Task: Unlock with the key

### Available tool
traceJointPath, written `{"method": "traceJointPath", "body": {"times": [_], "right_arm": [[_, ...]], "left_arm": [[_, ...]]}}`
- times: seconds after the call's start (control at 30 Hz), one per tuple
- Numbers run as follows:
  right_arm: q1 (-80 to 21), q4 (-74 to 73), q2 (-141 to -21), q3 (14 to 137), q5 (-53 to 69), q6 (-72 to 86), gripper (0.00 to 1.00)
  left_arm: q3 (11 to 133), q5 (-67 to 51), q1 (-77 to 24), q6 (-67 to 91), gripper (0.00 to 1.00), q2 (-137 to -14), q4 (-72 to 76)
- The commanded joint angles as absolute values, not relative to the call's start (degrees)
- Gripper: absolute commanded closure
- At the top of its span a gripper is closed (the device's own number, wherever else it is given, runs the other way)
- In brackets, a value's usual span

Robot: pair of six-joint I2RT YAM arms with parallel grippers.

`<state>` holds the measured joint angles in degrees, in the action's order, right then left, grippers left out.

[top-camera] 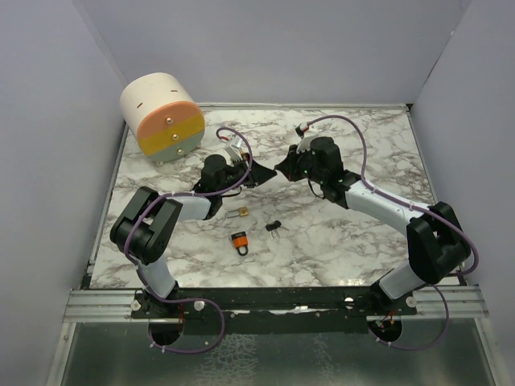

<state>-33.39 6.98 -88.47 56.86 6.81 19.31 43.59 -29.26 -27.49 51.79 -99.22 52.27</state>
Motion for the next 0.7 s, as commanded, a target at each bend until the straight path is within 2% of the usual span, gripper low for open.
{"method": "traceJointPath", "body": {"times": [0.0,0.07,0.13,0.3,0.37,0.67], "right_arm": [[-33.62,8.59,-86.23,56.03,7.35,19.77,0.99],[-33.66,8.34,-86.03,56.06,6.88,19.92,0.99],[-33.64,7.81,-85.74,56.27,5.93,20.66,0.93],[-30.36,9.08,-81.41,54.87,6.07,23.28,0.63],[-26.65,10.44,-79.45,53.92,9.76,24.60,0.56],[-12.55,21.20,-77.61,46.70,32.46,31.63,0.55]], "left_arm": [[44.92,-29.46,-27.68,51.64,1.00,-99.23,54.84],[44.83,-29.39,-27.69,51.68,1.00,-99.15,54.84],[44.62,-29.41,-27.69,51.89,1.00,-99.16,54.84],[44.88,-31.09,-27.69,52.86,1.00,-100.03,54.56],[45.37,-31.93,-27.69,52.79,1.00,-100.46,54.24],[51.99,-39.24,-27.92,53.53,1.00,-103.90,55.04]]}}
